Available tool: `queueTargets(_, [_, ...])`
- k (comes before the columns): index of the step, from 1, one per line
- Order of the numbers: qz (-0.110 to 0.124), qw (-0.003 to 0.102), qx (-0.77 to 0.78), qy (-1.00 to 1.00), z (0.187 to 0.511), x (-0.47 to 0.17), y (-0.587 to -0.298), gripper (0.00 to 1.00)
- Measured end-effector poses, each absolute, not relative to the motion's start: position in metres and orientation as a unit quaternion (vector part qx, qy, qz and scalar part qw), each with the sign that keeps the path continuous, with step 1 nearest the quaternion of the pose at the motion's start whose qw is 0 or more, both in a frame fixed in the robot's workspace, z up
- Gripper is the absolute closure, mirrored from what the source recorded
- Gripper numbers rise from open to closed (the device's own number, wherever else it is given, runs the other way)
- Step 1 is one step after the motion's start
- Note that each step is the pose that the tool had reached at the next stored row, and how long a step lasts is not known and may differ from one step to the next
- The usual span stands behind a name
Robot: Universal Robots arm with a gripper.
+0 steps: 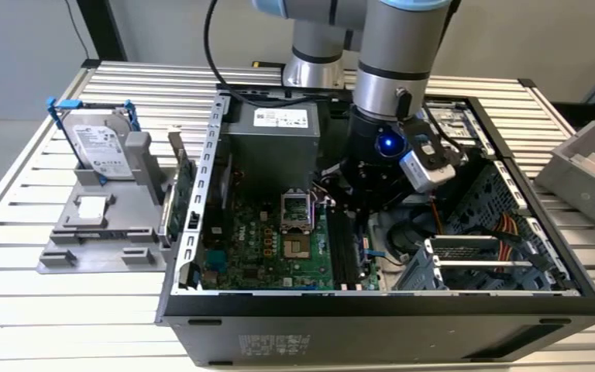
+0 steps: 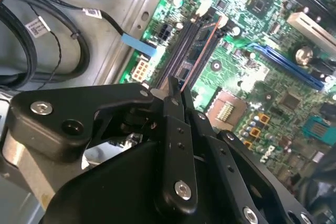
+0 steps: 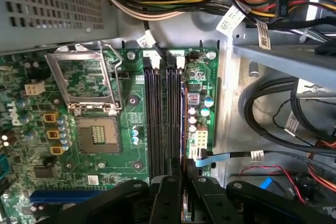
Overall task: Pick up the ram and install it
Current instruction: 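Insert the ram into the slot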
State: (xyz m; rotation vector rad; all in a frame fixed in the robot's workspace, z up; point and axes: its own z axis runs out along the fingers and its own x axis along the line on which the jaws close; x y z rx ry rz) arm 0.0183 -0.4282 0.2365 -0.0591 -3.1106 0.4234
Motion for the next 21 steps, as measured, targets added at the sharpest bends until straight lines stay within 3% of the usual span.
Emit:
queueTargets(7, [0.138, -0.016, -0.001, -0.990, 0.231, 0.019, -0.428, 1.00])
queueTargets(21, [0.142, -0.012, -0.034, -0.989, 0.214, 0.019, -0.428, 1.00])
